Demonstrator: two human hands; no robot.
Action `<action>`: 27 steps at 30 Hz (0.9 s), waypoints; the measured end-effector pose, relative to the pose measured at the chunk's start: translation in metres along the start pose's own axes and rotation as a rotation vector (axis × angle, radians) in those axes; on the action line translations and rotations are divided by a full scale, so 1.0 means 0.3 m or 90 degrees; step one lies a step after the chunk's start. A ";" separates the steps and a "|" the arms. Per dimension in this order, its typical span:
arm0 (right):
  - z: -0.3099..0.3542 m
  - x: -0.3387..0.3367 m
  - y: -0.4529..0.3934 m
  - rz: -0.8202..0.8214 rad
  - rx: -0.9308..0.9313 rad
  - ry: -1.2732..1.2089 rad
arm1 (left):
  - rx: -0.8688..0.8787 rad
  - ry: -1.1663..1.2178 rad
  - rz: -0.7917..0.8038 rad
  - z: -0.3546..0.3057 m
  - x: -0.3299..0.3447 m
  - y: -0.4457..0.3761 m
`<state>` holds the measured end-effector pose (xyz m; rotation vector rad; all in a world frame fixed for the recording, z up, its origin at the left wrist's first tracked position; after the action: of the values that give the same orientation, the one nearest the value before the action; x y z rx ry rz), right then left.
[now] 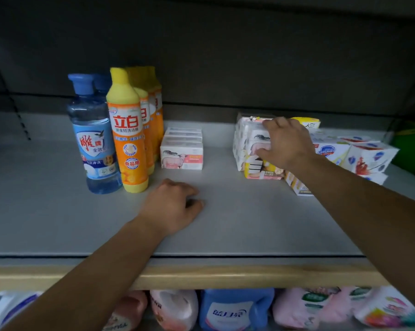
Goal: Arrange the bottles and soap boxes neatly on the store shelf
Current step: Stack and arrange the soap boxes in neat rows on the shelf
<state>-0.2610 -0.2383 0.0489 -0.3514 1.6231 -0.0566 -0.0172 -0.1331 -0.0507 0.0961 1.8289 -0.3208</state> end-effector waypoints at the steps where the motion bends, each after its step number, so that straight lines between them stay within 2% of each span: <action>1: -0.006 0.008 -0.016 0.017 0.017 0.021 | -0.002 -0.001 0.000 0.000 -0.001 0.001; 7: 0.000 0.005 -0.016 -0.055 0.014 0.055 | -0.019 0.036 0.015 0.005 -0.009 -0.001; 13: 0.083 -0.060 0.101 -0.126 -0.105 -0.193 | -0.030 0.108 0.024 0.013 -0.021 -0.002; 17: 0.227 -0.036 0.203 -0.103 -0.209 -0.278 | -0.015 0.242 -0.058 0.025 -0.059 0.009; 21: 0.360 0.021 0.262 -0.080 -0.290 -0.290 | 0.077 0.363 -0.110 0.014 -0.083 0.032; 24: 0.391 0.059 0.271 -0.066 -0.288 -0.341 | 0.090 0.411 -0.102 0.022 -0.087 0.030; 27: 0.362 0.097 0.285 -0.098 -0.243 -0.423 | 0.075 0.504 -0.107 0.036 -0.090 0.030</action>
<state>-0.1720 -0.1457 -0.0101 -0.7060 0.9389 0.2350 0.0024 -0.1246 -0.0289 0.1685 2.6081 -0.5627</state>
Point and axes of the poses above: each hand's wrist, its own y-axis away from the middle knuckle, its own x-axis out of the palm, z = x × y, the point moved 4 cm from there along -y, towards the middle knuckle, and after that the axes turned 14 degrees about z, right-handed, at the moved point
